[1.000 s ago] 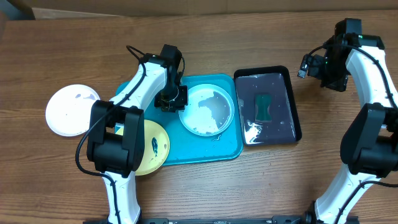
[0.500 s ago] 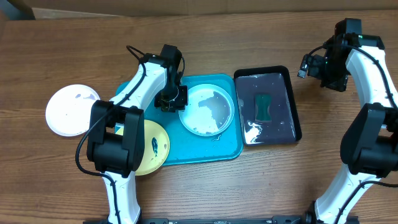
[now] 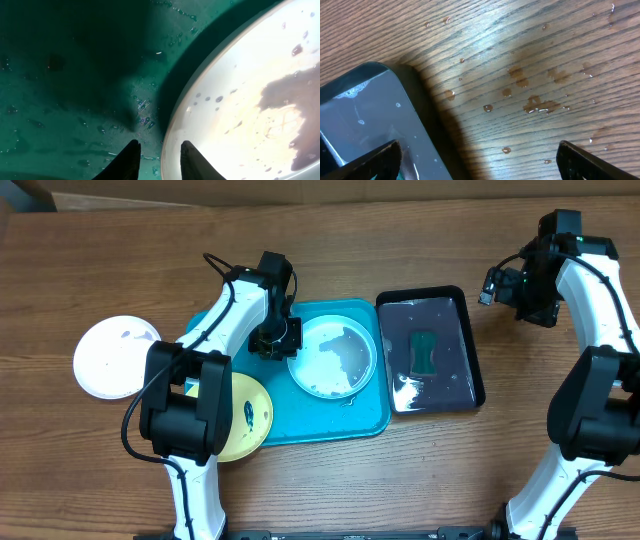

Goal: Clean dirty plates on tray and stack at the side

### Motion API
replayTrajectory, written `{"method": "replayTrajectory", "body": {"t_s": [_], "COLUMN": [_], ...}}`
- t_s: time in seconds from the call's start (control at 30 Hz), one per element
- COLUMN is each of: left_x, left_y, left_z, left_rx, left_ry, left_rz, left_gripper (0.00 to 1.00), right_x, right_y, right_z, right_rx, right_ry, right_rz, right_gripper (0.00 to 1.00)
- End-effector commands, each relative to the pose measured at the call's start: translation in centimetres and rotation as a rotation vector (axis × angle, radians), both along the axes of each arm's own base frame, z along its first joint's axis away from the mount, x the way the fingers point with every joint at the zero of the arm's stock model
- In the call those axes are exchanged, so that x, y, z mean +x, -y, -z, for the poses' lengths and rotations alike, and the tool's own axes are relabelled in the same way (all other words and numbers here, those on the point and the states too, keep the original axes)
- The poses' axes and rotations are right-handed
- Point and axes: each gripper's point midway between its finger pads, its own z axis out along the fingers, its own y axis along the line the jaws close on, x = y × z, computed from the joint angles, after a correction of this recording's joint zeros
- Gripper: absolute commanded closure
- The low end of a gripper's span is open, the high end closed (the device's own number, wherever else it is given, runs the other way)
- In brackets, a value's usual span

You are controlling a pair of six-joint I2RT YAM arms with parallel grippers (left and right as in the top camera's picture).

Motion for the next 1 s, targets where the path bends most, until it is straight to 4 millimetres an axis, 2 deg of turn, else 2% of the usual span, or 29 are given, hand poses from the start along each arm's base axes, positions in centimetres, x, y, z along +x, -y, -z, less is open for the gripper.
{"method": "replayTrajectory", "body": {"t_s": [0.0, 0.57, 0.7, 0.77, 0.87, 0.97], "left_x": [-0.21, -0.27, -0.27, -0.27, -0.27, -0.31], "left_y": [0.14, 0.13, 0.13, 0.13, 0.13, 0.11], "left_z": [0.4, 0.4, 0.4, 0.4, 0.4, 0.4], "left_rx": [0.013, 0.014, 0.014, 0.014, 0.014, 0.015], "left_ry": [-0.007, -0.009, -0.01, -0.01, -0.01, -0.011], "left_rz": [0.0, 0.0, 0.0, 0.0, 0.0, 0.0], "left_gripper": [0.71, 0.72, 0.76, 0.8, 0.92, 0.95], "right_x": [0.49, 0.49, 0.49, 0.48, 0.49, 0.49], "right_y": [0.14, 0.14, 0.14, 0.13, 0.14, 0.14], "right_z": [-1.2, -1.2, -1.2, -1.19, -1.2, -1.2], "right_rx": [-0.005, -0.005, -0.005, -0.005, -0.005, -0.005], "right_ry": [0.037, 0.037, 0.037, 0.036, 0.037, 0.037], "right_rz": [0.004, 0.004, 0.004, 0.004, 0.004, 0.004], "right_gripper": [0.0, 0.0, 0.0, 0.0, 0.0, 0.0]}}
